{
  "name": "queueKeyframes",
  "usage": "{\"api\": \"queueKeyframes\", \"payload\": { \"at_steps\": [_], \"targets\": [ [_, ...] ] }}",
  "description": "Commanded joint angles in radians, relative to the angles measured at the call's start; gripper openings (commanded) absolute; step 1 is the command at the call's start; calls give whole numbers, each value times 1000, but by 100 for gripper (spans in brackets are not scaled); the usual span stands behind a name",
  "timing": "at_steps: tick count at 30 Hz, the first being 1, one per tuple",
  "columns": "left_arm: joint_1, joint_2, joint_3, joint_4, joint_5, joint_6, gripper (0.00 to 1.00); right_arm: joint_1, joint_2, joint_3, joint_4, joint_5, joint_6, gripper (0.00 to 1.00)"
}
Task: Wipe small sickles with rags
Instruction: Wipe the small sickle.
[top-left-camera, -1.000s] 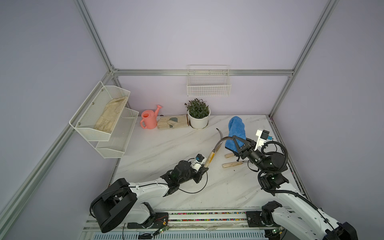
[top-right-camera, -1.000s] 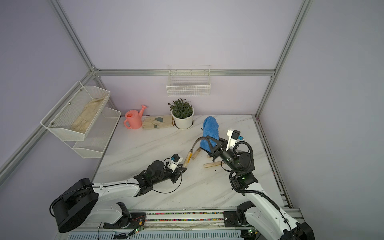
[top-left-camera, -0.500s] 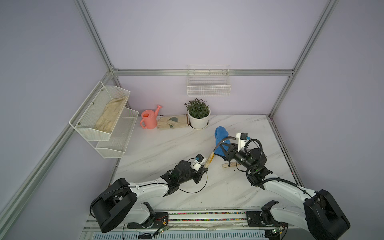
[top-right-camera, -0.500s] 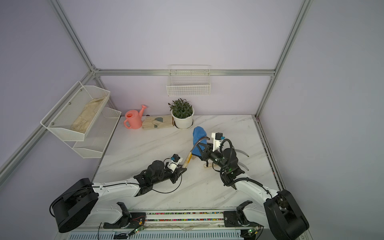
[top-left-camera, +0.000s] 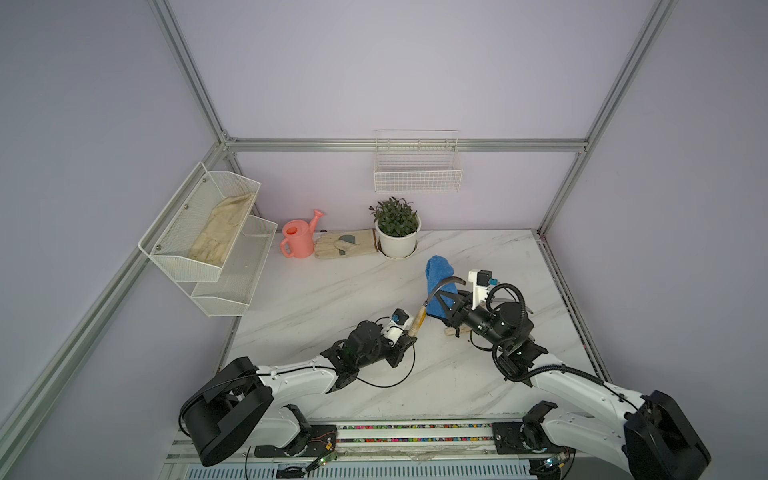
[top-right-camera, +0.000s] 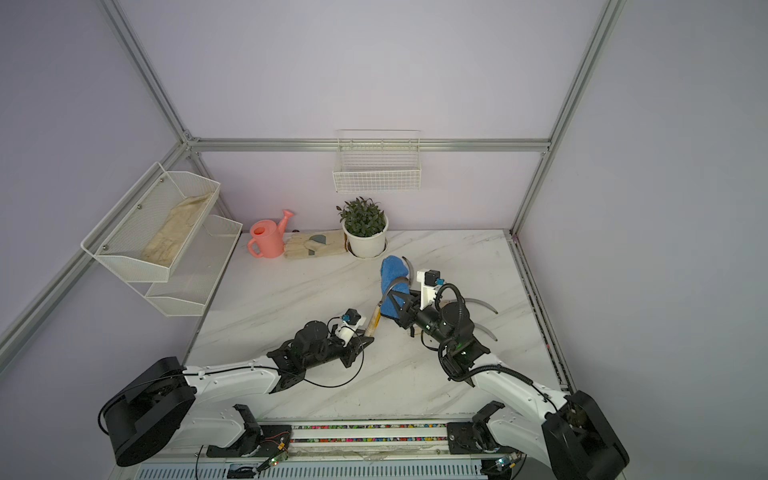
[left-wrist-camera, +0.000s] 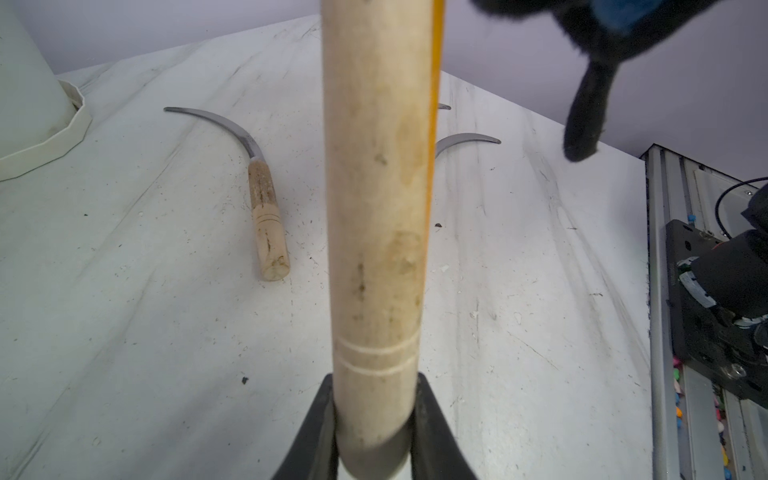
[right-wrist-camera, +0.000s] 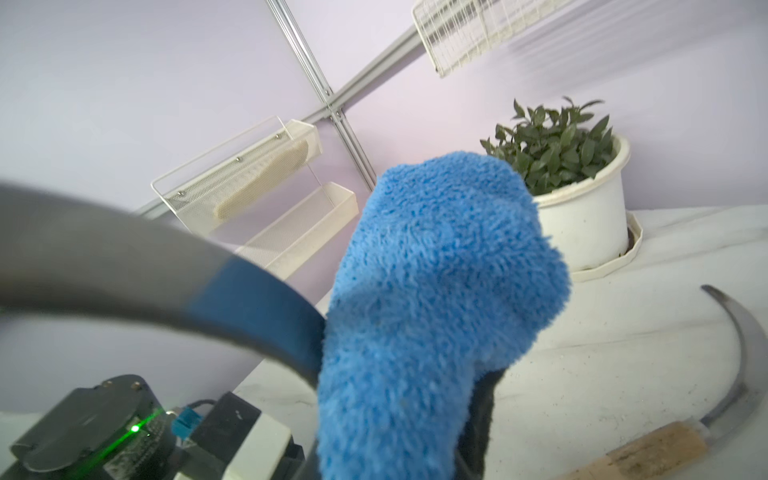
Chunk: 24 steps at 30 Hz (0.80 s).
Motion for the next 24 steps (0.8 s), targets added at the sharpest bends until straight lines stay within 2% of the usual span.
{"api": "queueKeyframes", "payload": {
  "at_steps": [1,9,17,24],
  "targets": [
    [3,-17,44,24,6,-1,0,6,-121,67,-37,30,-36,0],
    [3,0,46,27,-22,3,0,2,-323,60,-146,106,-66,0],
    [4,44,65,-56,-230,-11,0,1,-502,28,-255,341,-113,0],
    [14,60,148,-252,-399,-71,0,0,-506,0,-257,481,-153,0]
  ]
}}
